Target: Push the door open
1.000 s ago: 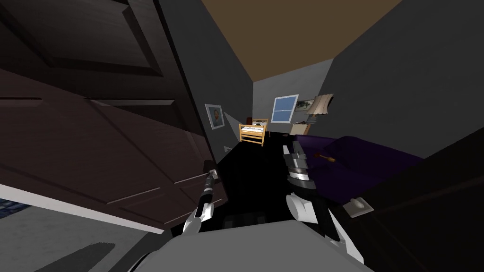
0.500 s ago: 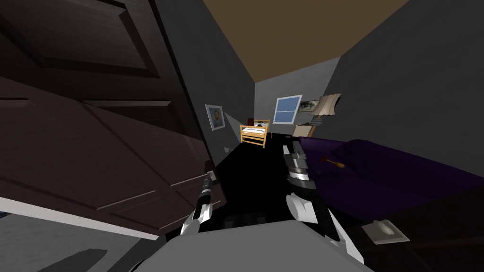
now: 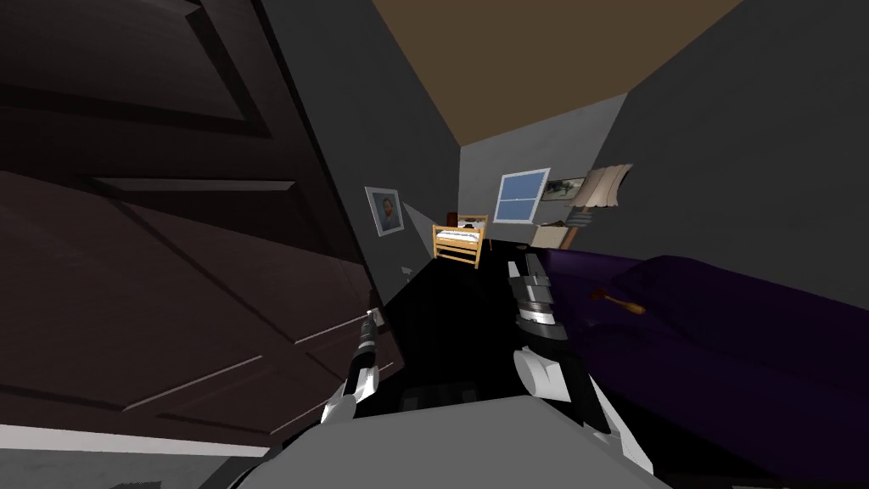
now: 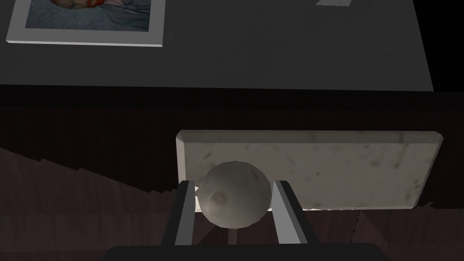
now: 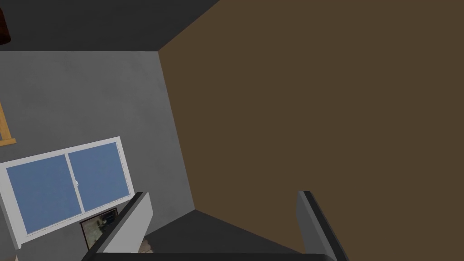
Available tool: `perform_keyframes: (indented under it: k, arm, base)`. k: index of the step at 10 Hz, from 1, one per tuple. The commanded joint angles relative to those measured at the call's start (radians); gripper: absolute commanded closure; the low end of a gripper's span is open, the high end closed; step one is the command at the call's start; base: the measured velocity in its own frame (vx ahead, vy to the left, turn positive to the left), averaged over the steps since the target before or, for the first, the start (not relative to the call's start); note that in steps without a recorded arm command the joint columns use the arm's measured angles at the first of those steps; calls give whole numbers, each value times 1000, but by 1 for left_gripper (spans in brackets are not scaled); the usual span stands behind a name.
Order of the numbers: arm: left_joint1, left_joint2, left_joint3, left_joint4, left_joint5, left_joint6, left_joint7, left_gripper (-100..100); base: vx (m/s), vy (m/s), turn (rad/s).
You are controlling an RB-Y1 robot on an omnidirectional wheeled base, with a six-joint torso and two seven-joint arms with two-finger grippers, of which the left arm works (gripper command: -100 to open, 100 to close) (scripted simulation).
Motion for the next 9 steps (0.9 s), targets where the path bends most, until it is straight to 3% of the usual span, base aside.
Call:
perform_keyframes:
  k: [1, 6, 8, 9]
  arm:
    - [16, -1, 4, -40, 2, 20, -4, 100]
    - [20, 12, 63, -36, 38, 15, -26, 100]
    - [31, 9, 62, -46, 38, 23, -25, 100]
    - [31, 15, 80, -46, 49, 19, -32, 100]
  base:
    - [77, -19, 21]
    - [197, -37, 53]
    - [140, -30, 34]
    - [130, 12, 35]
